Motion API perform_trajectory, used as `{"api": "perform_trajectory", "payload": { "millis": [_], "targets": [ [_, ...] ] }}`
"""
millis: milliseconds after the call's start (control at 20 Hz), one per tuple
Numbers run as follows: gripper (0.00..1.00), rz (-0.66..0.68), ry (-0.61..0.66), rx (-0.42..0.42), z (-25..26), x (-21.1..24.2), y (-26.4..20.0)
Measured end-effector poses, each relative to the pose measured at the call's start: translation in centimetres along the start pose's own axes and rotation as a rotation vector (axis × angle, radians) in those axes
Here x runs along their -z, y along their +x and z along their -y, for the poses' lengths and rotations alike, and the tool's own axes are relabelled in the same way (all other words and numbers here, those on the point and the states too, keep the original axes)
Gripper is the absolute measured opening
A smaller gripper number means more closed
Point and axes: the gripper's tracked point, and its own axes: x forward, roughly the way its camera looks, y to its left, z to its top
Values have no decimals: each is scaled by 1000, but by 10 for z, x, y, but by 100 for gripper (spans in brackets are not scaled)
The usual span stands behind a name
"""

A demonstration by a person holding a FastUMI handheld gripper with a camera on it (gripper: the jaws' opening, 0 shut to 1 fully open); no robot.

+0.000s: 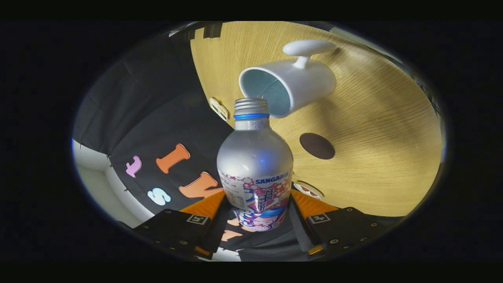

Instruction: Take the bottle from table, then pour the juice into the cup, finally place the bottle on the coaster

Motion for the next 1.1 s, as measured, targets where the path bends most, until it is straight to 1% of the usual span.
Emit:
{"api": "perform_trajectory", "payload": {
  "millis": [850,1100],
  "targets": [
    [76,5,79,13,-8,-1,3],
    [76,-6,110,5,-11,0,4]
  ]
}}
